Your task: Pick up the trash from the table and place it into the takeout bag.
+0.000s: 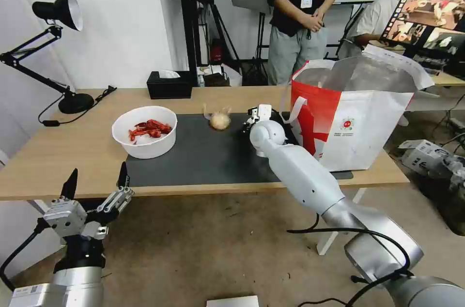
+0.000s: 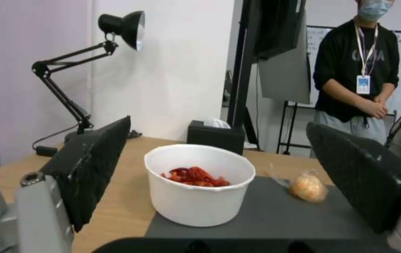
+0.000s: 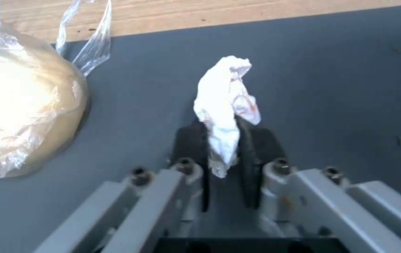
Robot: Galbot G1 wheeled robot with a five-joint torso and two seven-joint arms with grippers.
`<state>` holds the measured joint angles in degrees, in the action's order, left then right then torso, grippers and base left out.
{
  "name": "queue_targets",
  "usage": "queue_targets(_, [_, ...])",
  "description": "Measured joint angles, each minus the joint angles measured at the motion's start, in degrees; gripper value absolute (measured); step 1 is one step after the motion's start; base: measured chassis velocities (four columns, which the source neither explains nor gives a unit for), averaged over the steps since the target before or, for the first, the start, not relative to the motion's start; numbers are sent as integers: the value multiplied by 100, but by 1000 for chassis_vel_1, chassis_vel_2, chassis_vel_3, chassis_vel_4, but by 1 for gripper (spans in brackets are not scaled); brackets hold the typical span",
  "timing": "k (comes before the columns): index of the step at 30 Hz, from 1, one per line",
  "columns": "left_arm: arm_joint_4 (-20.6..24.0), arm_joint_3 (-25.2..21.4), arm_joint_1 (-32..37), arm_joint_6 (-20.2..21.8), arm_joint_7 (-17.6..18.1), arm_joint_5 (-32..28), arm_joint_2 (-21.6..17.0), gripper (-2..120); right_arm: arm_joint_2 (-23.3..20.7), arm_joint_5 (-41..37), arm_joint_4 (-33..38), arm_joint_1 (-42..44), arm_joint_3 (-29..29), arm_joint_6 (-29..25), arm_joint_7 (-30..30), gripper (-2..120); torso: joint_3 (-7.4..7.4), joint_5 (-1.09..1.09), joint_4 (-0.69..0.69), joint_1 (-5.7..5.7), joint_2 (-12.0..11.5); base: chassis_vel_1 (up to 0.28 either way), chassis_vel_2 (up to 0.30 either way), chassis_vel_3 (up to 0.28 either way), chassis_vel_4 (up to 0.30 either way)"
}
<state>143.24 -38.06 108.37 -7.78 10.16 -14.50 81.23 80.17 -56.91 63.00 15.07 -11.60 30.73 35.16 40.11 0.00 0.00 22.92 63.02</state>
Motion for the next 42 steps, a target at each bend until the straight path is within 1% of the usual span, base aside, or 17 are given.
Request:
queue_targets(1, [0, 0, 0, 0, 0, 0, 0, 100, 0, 0, 0, 0, 0, 0, 0, 12, 0, 0, 0, 0, 0, 0, 0, 0, 0])
queue_targets(4, [0, 0, -1, -2, 2, -1, 0, 100, -10, 0, 3, -2, 0, -11, 20, 0, 0, 0, 0, 0, 0, 0, 0, 0, 0])
queue_targets(11, [0, -24, 4, -41, 8, -3, 0, 100, -76, 15, 215, -15, -14, -128, 53, 0, 0, 0, 0, 0, 0, 0, 0, 0, 0])
queue_targets(13, [0, -30, 5, -48, 10, -8, 2, 100, -146, 8, 446, -31, -48, -192, 39, 0, 0, 0, 0, 0, 0, 0, 0, 0, 0])
queue_targets(15, [0, -34, 6, -55, 13, -11, 9, 100, -320, -109, 967, -88, -151, -291, -65, 0, 0, 1, 1, 0, 0, 0, 0, 0, 0])
queue_targets(16, [0, -34, 6, -55, 13, -11, 9, 100, -320, -109, 967, -88, -151, -291, -65, 0, 0, 1, 1, 0, 0, 0, 0, 0, 0])
queue_targets(19, [0, -35, 0, -61, 18, -14, 20, 100, -602, -401, 1861, -268, -334, -332, -140, 0, 0, 0, 0, 0, 0, 0, 0, 0, 0])
queue_targets(20, [0, -35, 0, -61, 18, -14, 20, 100, -602, -401, 1861, -268, -334, -332, -140, 0, 0, 0, 0, 0, 0, 0, 0, 0, 0])
queue_targets(23, [0, -34, -17, -63, 18, -15, 20, 100, -799, -762, 2582, -566, -444, -242, 62, 0, 0, 0, 0, 0, 0, 0, 0, 0, 0])
queue_targets(28, [0, -37, -26, -73, 18, -23, 20, 100, -966, -955, 3015, -867, -445, 18, 463, 0, 0, 0, 1, 0, 0, 0, 0, 0, 0])
queue_targets(31, [0, -43, -33, -91, 19, -42, 23, 100, -1300, -1348, 3461, -1088, -316, 255, 936, 0, 0, 0, 2, 0, 0, 0, 0, 0, 0])
queue_targets(32, [0, -43, -33, -91, 19, -42, 23, 100, -1300, -1348, 3461, -1088, -316, 255, 936, 0, 0, 0, 2, 0, 0, 0, 0, 0, 0])
queue_targets(35, [0, -36, -50, -129, 19, -56, 25, 100, -2036, -1630, 3876, -1148, -87, 413, 1081, 0, -1, 2, 2, 0, 0, 0, 0, 0, 0])
queue_targets(36, [0, -36, -50, -129, 19, -56, 25, 100, -2036, -1630, 3876, -1148, -87, 413, 1081, 0, -1, 2, 2, 0, 0, 0, 0, 0, 0])
queue_targets(39, [0, -15, -79, -140, 20, -64, 9, 100, -2902, -1887, 4081, -1010, 327, 512, 1060, 0, 0, 3, -2, 0, 0, 0, 0, 0, 0])
queue_targets(40, [0, -15, -79, -140, 20, -64, 9, 100, -2902, -1887, 4081, -1010, 327, 512, 1060, 0, 0, 3, -2, 0, 0, 0, 0, 0, 0])
queue_targets(42, [0, -4, -91, -143, 22, -66, 3, 100, -3396, -2139, 4161, -776, 703, 565, 1067, 0, 0, 4, -3, 0, 0, 0, 0, 0, 0])
